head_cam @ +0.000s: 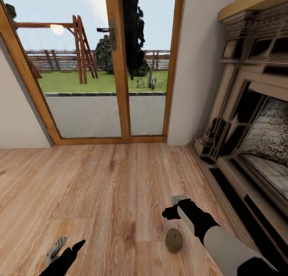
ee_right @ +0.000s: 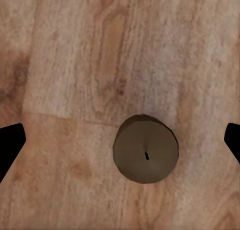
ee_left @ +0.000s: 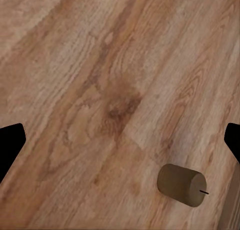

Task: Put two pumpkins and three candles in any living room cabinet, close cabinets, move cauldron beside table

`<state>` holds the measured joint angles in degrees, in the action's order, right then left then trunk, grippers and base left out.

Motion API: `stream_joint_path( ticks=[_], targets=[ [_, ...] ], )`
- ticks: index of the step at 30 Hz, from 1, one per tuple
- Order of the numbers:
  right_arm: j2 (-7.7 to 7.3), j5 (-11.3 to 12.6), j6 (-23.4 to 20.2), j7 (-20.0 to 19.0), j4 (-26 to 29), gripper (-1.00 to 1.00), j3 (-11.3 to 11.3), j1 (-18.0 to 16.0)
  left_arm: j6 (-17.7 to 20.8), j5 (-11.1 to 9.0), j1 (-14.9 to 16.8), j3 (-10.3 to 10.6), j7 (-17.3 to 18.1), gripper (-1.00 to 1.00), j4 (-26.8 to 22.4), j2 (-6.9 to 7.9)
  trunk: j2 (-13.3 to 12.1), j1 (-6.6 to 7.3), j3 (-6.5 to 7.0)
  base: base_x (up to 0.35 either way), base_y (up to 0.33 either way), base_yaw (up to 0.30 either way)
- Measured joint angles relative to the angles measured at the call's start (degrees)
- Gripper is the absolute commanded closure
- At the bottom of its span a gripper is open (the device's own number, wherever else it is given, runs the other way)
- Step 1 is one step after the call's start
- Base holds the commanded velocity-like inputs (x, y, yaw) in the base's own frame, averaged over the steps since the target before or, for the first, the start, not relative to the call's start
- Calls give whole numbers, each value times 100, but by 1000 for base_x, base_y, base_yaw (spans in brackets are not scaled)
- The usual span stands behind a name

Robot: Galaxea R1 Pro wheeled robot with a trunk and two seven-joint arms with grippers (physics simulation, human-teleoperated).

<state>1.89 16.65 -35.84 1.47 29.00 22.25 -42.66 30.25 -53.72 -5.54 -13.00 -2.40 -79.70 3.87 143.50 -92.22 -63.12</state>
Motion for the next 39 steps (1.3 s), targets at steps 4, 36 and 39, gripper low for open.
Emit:
stream_joint_path(
  ticks=[4, 36, 39],
  targets=[
    [-6, -5, 21, 17, -19, -100, -8, -172, 227, -6, -103, -14, 24, -100, -649, 15, 6, -10, -88, 0, 0, 0],
    [-7, 10, 63, 20, -93, -100, -23, -731, 2080, -136, 1034, -14, 1237, -100, -1202, -9, 48, -93, -798, 0, 0, 0],
    [-9, 10, 63, 19, -88, -100, -27, -731, 2102, -136, 1018, -16, 1431, -100, -1204, 6, 52, -101, -864, 0, 0, 0]
  ],
)
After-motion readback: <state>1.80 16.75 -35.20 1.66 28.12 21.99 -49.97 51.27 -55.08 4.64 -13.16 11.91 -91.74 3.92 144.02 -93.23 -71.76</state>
